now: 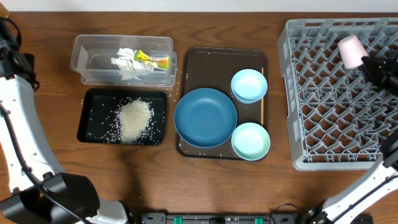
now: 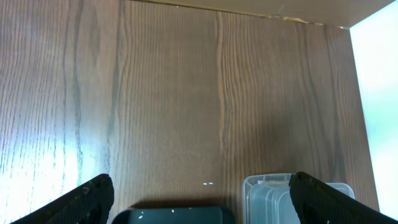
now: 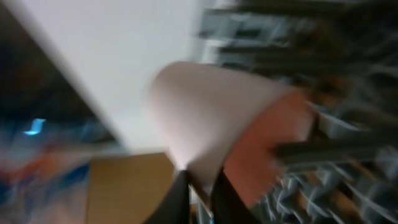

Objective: Sort waste into correct bins and load items into the dishwasher rack
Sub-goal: 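Carry the pink cup right and set it upside down in the rack, then open the right gripper and raise it off the pink cup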

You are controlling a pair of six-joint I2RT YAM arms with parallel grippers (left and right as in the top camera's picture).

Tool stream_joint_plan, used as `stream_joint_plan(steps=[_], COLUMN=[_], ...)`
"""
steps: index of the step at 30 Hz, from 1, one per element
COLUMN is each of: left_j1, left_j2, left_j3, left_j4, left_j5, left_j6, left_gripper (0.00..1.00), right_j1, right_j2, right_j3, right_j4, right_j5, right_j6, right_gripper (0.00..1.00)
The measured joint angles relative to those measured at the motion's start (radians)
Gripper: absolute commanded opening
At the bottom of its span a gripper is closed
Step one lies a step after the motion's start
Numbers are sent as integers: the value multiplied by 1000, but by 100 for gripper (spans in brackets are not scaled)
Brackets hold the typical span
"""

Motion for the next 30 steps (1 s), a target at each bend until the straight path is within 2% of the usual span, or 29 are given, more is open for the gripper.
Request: stream_joint_plan(steps=[6, 12, 13, 15, 16, 17, 18, 19, 20, 24, 25, 30], left_j1=[0, 0, 0, 0, 0, 0, 0, 0, 0, 0, 0, 0], left_j2=[0, 0, 0, 0, 0, 0, 0, 0, 0, 0, 0, 0], left_j3=[0, 0, 0, 0, 0, 0, 0, 0, 0, 0, 0, 0], left_j4=[0, 0, 0, 0, 0, 0, 0, 0, 0, 0, 0, 0], left_j5=[0, 0, 0, 0, 0, 0, 0, 0, 0, 0, 0, 0], left_j6=[0, 0, 0, 0, 0, 0, 0, 0, 0, 0, 0, 0], left_gripper=[92, 92, 92, 92, 92, 92, 92, 92, 92, 92, 92, 92], right_j1=[-6, -5, -5, -2, 4, 16, 36, 55, 84, 213, 260, 406], right_j2=[-192, -431, -459, -514, -535, -553, -566, -574, -578, -562, -548, -457], right_j3=[-11, -10, -10, -10, -10, -10, -9, -9, -8, -8, -8, -8], right_j4=[-297, -387, -388, -382, -371, -357, -336, -318, -302, -309, -314, -314], right_j5=[426, 747, 781, 835, 858, 872, 880, 882, 882, 951, 1001, 1217], right_j6=[-184, -245, -249, -253, -259, -262, -267, -277, -293, -345, -357, -383], right_gripper=[21, 25, 31, 99, 99, 84, 45, 23, 16, 8, 1, 1])
